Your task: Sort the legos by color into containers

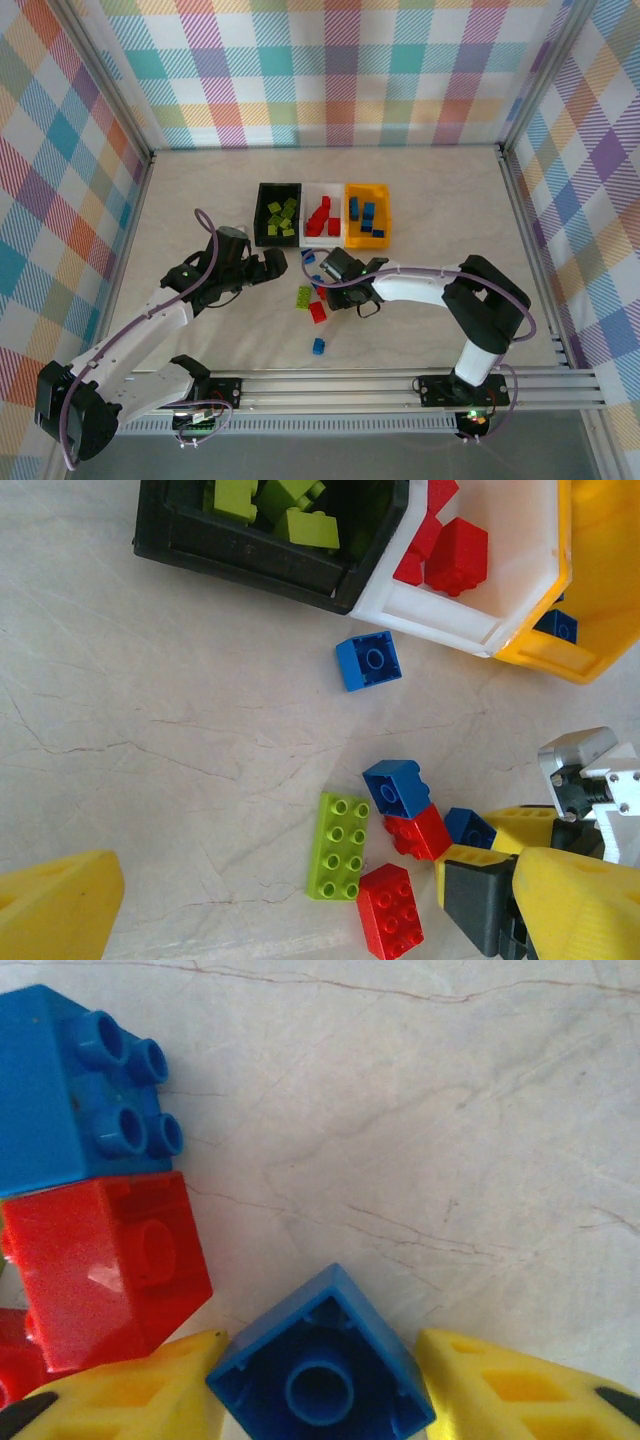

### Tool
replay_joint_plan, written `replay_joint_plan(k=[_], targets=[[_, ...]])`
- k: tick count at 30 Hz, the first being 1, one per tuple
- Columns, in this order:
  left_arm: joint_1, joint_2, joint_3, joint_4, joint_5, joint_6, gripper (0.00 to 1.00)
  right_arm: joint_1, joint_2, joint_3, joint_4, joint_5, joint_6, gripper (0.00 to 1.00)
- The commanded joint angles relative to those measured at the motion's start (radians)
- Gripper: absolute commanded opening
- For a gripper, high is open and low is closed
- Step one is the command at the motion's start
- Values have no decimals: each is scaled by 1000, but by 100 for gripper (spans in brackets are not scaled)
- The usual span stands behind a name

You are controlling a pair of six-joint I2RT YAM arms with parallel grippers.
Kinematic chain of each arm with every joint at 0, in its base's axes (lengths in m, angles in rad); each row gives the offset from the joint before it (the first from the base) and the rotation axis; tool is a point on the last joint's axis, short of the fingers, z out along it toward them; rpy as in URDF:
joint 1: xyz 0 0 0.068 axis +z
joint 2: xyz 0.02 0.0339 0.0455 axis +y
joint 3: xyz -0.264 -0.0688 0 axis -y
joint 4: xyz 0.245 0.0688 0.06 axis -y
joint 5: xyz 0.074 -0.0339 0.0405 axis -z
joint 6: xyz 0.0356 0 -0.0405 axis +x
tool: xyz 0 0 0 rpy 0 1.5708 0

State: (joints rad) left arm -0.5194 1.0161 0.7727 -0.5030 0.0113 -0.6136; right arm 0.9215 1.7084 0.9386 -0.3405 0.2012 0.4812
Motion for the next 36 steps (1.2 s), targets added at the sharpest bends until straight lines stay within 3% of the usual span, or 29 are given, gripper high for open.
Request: replay_joint_plan(k=[1,9,15,19,25,28,30,33,36], targets=[[3,-11,-10,-22,12,-8,100,2,-1,1,28,-36,-9,46],[0,-9,-2,-27,43,4,100,-38,-169,-42,-33,-1,-7,38],[-55,-17,-27,-27,33,-4,100,-198,-310,2,-99,-20,-43,37],[-101,-14,-55,-14,17,-29,100,-323,-220,125,-105,-51,-77,38],[-108,-58,-99,-33,3,-53,100,-420,23,378,-131,-54,-95,38],[-108,-85,-116,-44,2,-61,100,-442,129,497,-171,-51,-88,45],[-108,-94,-123,-49,3,-66,100,-449,166,545,-188,-64,-84,57],[-107,-102,-129,-58,-5,-69,100,-446,157,552,-182,-88,-88,69],[-108,-108,-129,-63,-16,-69,100,-428,95,499,-173,-95,-97,71]])
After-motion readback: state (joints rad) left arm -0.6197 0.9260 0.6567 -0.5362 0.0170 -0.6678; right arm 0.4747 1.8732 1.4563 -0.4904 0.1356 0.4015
